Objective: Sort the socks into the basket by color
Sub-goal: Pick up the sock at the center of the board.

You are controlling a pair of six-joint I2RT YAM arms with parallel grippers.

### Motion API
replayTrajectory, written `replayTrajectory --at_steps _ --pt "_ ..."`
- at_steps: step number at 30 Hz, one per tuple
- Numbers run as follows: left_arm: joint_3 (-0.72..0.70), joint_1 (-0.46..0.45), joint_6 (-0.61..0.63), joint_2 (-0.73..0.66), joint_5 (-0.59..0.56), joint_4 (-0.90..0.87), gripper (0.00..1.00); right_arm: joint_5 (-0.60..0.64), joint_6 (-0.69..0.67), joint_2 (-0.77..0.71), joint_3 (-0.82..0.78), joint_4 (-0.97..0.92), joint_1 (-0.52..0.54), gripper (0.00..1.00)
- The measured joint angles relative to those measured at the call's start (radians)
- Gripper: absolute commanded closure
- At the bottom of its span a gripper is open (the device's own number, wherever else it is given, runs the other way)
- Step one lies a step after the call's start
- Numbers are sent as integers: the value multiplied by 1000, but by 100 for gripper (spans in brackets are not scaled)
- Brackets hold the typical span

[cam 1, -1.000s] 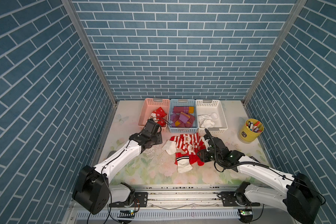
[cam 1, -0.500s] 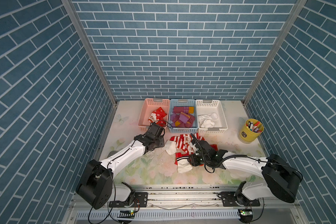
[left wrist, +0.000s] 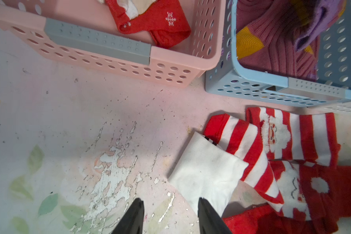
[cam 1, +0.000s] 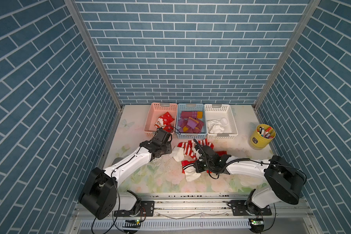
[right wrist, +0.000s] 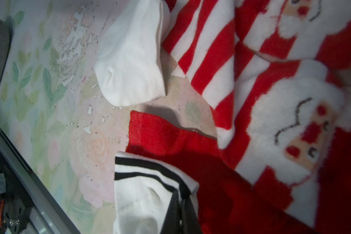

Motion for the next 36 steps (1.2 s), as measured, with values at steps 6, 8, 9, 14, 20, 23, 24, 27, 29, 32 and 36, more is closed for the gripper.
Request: replayTrajectory --at_steps 6,8,9,14,20,23,24,27,29,32,36 --pt "0 0 -1 -10 -2 0 50 5 -1 -31 4 -24 2 100" --pt "0 0 -1 -12 -2 0 50 8 -7 -58 23 -57 2 100" --pt "-1 0 -2 -14 -2 0 50 11 -9 -74 36 -71 3 100" --pt "-5 -1 -2 -31 -2 -2 50 39 -44 -174 130 -164 4 100" --pt "-10 -1 -3 -45 -1 -5 50 93 -93 -262 266 -283 4 100" --pt "-14 -1 -3 -58 0 -5 48 123 -119 -279 327 -341 3 100" --pt "-17 -1 -2 -64 2 -5 48 135 -130 -280 349 -359 2 100" --pt "-23 -2 -2 -72 5 -8 48 167 -161 -280 412 -408 -10 100" --pt "-26 -3 -2 -72 8 -8 48 183 -182 -280 448 -429 -22 100" --pt "-27 -6 0 -72 16 -12 48 204 -212 -280 493 -452 -58 100" --pt "-33 -11 2 -80 25 -12 48 222 -244 -277 518 -476 -129 100"
